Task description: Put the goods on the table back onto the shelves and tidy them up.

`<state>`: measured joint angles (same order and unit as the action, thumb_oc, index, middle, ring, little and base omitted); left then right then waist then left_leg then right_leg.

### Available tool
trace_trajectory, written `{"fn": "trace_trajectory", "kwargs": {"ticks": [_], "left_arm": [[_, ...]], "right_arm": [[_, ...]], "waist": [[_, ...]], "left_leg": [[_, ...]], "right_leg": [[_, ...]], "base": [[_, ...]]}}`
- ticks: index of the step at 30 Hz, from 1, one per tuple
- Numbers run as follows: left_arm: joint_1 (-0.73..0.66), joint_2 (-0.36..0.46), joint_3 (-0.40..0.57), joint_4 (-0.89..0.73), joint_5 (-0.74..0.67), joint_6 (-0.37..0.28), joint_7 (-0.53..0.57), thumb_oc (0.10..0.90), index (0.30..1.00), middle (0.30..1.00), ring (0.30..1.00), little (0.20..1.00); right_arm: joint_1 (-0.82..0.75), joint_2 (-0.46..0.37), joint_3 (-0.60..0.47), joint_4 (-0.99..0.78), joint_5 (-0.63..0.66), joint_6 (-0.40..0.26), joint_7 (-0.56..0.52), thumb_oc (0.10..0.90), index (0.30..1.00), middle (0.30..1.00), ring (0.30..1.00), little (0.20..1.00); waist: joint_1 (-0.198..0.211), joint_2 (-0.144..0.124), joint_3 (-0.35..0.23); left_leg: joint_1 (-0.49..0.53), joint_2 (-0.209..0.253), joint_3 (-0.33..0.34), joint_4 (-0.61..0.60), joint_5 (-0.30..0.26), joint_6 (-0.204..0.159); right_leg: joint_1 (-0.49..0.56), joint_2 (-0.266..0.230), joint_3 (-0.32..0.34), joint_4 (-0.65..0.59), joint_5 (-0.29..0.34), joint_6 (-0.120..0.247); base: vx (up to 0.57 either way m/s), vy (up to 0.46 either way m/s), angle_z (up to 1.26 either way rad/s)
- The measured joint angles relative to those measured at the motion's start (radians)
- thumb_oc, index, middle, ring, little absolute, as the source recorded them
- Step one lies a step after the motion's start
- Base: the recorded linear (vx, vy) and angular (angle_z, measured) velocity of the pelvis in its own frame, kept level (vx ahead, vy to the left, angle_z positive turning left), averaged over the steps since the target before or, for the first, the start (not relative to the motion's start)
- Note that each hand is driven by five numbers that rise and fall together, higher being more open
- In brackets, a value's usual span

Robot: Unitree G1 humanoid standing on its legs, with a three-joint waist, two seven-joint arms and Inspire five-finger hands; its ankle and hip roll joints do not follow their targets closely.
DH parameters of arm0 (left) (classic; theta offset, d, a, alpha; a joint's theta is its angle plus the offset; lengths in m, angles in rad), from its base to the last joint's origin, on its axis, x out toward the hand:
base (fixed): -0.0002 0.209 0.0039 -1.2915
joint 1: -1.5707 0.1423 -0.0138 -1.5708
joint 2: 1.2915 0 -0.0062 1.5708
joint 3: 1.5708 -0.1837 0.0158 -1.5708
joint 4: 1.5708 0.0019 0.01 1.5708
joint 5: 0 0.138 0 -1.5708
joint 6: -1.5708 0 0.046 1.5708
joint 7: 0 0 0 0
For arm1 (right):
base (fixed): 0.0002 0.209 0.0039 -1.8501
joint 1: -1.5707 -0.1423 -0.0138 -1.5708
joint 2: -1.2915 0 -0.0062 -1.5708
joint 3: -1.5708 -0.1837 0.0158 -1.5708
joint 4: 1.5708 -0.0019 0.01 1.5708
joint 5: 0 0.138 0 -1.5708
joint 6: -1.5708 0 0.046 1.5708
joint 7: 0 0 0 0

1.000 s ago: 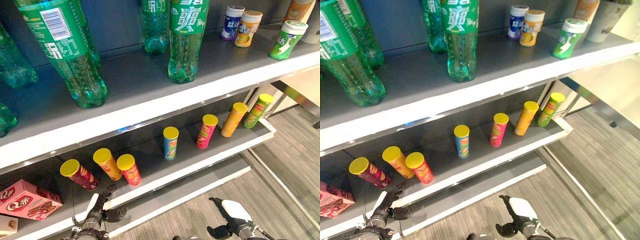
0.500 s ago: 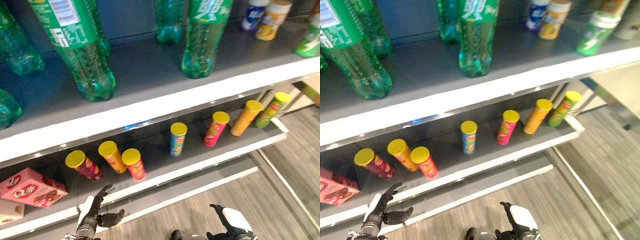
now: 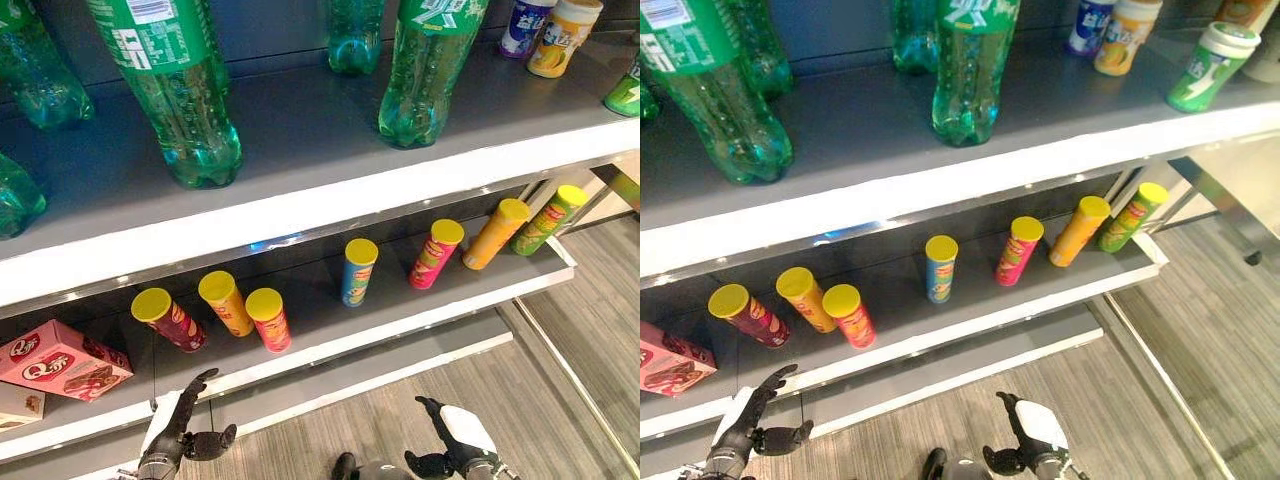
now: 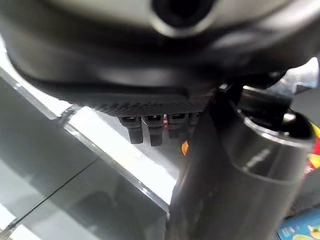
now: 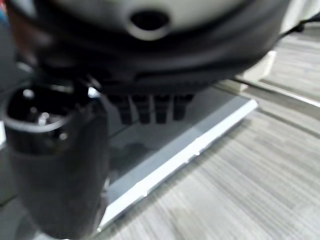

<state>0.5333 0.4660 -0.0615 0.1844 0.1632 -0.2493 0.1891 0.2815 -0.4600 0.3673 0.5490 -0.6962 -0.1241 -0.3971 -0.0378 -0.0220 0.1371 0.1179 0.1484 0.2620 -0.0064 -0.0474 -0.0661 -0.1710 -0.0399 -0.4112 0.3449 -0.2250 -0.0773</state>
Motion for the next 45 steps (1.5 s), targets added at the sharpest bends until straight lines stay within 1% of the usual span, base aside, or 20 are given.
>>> {"fn": "trace_trajectory", "kwargs": {"ticks": [8, 9, 16, 18, 22, 26, 32, 37, 42, 45], "left_arm": [[-0.041, 0.002, -0.017, 0.000, 0.005, -0.008, 0.006, 0.800, 0.900, 0.900, 0.900, 0.900], [-0.048, 0.003, -0.018, 0.000, 0.006, -0.008, 0.009, 0.800, 0.900, 0.900, 0.900, 0.900], [-0.089, 0.027, -0.074, 0.001, 0.051, -0.009, 0.024, 0.800, 0.900, 0.900, 0.900, 0.900], [-0.112, 0.033, -0.094, 0.013, 0.078, -0.009, 0.026, 0.800, 0.900, 0.900, 0.900, 0.900], [-0.123, 0.035, -0.102, 0.020, 0.098, -0.009, 0.029, 0.800, 0.900, 0.900, 0.900, 0.900], [-0.147, 0.040, -0.123, 0.044, 0.115, -0.009, 0.042, 0.800, 0.900, 0.900, 0.900, 0.900], [-0.157, 0.040, -0.127, 0.057, 0.133, -0.009, 0.066, 0.800, 0.900, 0.900, 0.900, 0.900], [-0.174, 0.039, -0.147, 0.114, 0.135, -0.008, 0.070, 0.800, 0.900, 0.900, 0.900, 0.900], [-0.194, 0.037, -0.177, 0.159, 0.137, -0.008, 0.082, 0.800, 0.900, 0.900, 0.900, 0.900], [-0.194, 0.036, -0.177, 0.175, 0.153, -0.006, 0.090, 0.800, 0.900, 0.900, 0.900, 0.900]], "right_arm": [[-0.002, 0.000, 0.000, 0.000, 0.004, 0.000, -0.004, 0.800, 0.900, 0.900, 0.900, 0.900], [-0.002, 0.000, 0.001, 0.001, 0.004, 0.000, -0.006, 0.800, 0.900, 0.900, 0.900, 0.900], [-0.013, -0.001, 0.036, 0.028, 0.008, -0.001, -0.014, 0.800, 0.900, 0.900, 0.900, 0.900], [-0.013, -0.001, 0.036, 0.029, 0.009, -0.001, -0.015, 0.800, 0.900, 0.900, 0.900, 0.900], [-0.011, -0.001, 0.041, 0.033, 0.009, -0.001, -0.015, 0.800, 0.900, 0.900, 0.900, 0.900], [-0.012, -0.002, 0.058, 0.033, 0.009, -0.002, -0.020, 0.800, 0.900, 0.900, 0.900, 0.900], [-0.012, -0.001, 0.058, 0.033, 0.013, -0.003, -0.021, 0.800, 0.900, 0.900, 0.900, 0.900], [-0.011, -0.001, 0.069, 0.036, 0.013, -0.002, -0.021, 0.800, 0.900, 0.900, 0.900, 0.900], [-0.014, -0.001, 0.076, 0.038, 0.022, -0.002, -0.022, 0.800, 0.900, 0.900, 0.900, 0.900], [-0.015, -0.001, 0.077, 0.054, 0.041, -0.003, -0.023, 0.800, 0.900, 0.900, 0.900, 0.900]], "waist": [[-0.001, 0.002, -0.002], [-0.006, 0.003, -0.002], [-0.006, 0.009, -0.011], [-0.009, 0.007, -0.012], [-0.012, -0.002, -0.026], [-0.026, -0.008, -0.033], [-0.029, -0.007, -0.035], [-0.031, 0.000, -0.060], [-0.031, 0.001, -0.061], [-0.031, 0.000, -0.061]], "left_leg": [[0.001, 0.000, 0.000, 0.000, 0.000, 0.000], [0.001, 0.000, 0.001, 0.001, 0.000, 0.000], [0.003, 0.000, 0.002, 0.000, 0.000, 0.000], [0.004, 0.000, 0.002, 0.000, 0.000, 0.000], [0.005, 0.001, 0.003, -0.001, 0.000, 0.000], [0.011, 0.001, 0.004, -0.002, 0.000, 0.000], [0.018, 0.005, 0.009, -0.002, 0.000, 0.000], [0.020, 0.013, 0.013, -0.001, 0.000, 0.000], [0.022, 0.017, 0.013, -0.001, 0.000, 0.000], [0.021, 0.019, 0.014, -0.002, 0.000, 0.000]], "right_leg": [[-0.001, 0.000, 0.002, 0.001, 0.000, 0.000], [-0.001, 0.001, 0.003, 0.001, 0.000, 0.000], [-0.002, 0.002, 0.006, 0.001, 0.001, -0.001], [-0.001, 0.002, 0.006, 0.001, 0.001, -0.002], [-0.001, 0.004, 0.008, 0.000, 0.001, -0.002], [0.002, 0.006, 0.011, -0.001, 0.002, -0.002], [0.003, 0.015, 0.024, -0.003, 0.005, -0.007], [0.004, 0.028, 0.032, -0.015, 0.009, -0.014], [0.005, 0.032, 0.033, -0.017, 0.010, -0.015], [0.005, 0.034, 0.033, -0.018, 0.011, -0.017]], "base": [[0.00, 0.000, 0.00], [0.00, 0.000, 0.00], [0.00, -0.002, 0.00], [0.00, 0.000, 0.00], [0.00, -0.002, -0.01], [0.00, 0.000, 0.00], [0.01, -0.012, -0.08], [0.01, -0.007, -0.07], [0.00, 0.000, 0.00], [0.00, 0.000, 0.00]]}}
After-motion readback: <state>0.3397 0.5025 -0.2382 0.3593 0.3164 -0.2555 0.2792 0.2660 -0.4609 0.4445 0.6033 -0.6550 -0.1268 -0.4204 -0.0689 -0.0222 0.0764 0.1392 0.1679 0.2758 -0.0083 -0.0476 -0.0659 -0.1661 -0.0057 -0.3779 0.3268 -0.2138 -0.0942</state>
